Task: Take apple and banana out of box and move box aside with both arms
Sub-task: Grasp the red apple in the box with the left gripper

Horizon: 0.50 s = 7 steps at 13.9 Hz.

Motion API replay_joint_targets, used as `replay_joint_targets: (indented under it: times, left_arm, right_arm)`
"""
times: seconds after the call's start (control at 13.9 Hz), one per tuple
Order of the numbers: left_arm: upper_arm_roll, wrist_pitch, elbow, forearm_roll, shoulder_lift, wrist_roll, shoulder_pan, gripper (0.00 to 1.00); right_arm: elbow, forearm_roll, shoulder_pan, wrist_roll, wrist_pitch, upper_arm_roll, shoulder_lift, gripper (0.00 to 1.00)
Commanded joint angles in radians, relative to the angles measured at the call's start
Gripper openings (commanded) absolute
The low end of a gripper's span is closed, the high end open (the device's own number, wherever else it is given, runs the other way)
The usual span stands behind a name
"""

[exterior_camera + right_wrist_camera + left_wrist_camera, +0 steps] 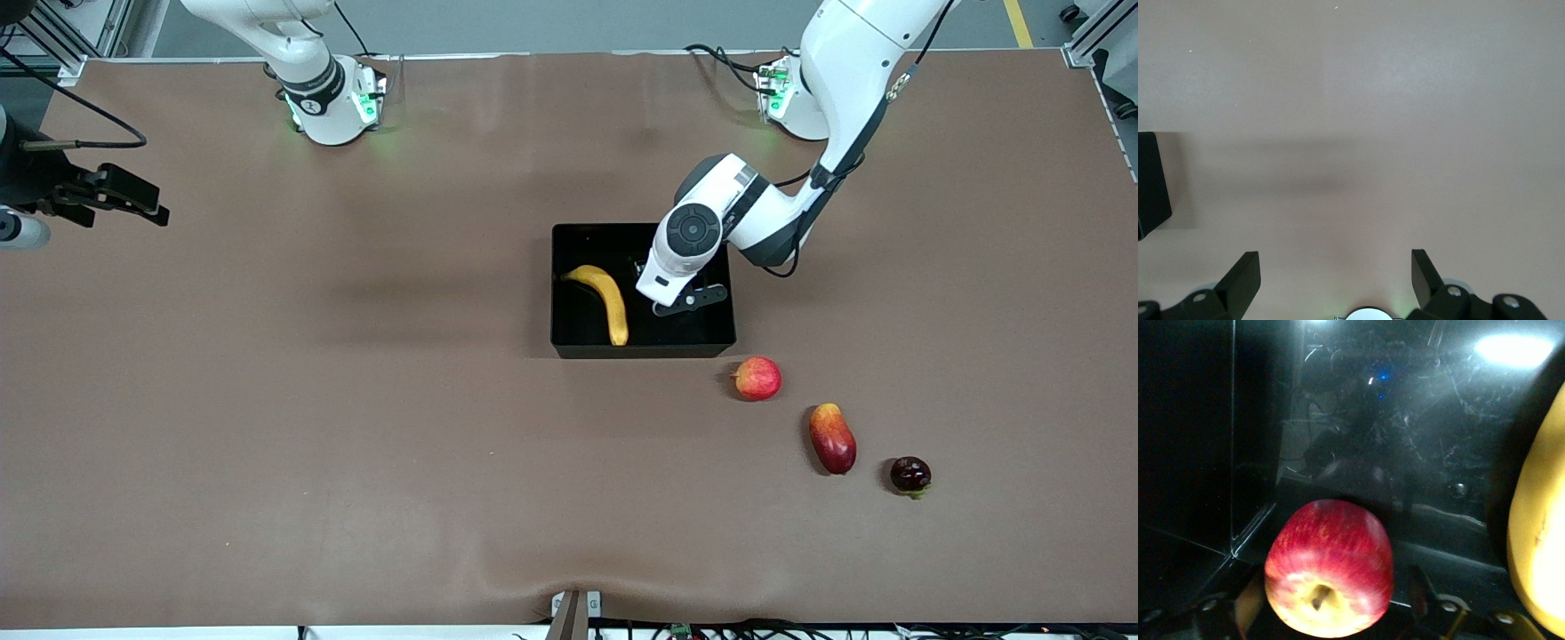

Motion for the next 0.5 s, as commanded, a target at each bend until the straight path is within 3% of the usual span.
replay_joint_targets:
  times: [0.0, 0.22, 0.43]
  left_arm:
    - [0.001, -0.001, 0.016, 0.022, -0.012, -0.031, -0.01, 0.0]
    - [-0.001, -0.097, 0.113, 0.022, -0.079, -0.026, 0.0, 0.0]
    - [0.01, -0.307, 0.339, 0.024, -0.09, -0.008, 0.039, 0.0]
  right_arm:
    - [-0.021, 0.009, -0.004, -0.01, -0.005, -0.001, -0.008, 1.0]
    - [-0.034, 0.009, -0.01, -0.01, -0.011, -0.001, -0.009, 1.0]
    - [-0.035, 0.009, -0.01, -0.011, -0.01, -0.001, -0.008, 1.0]
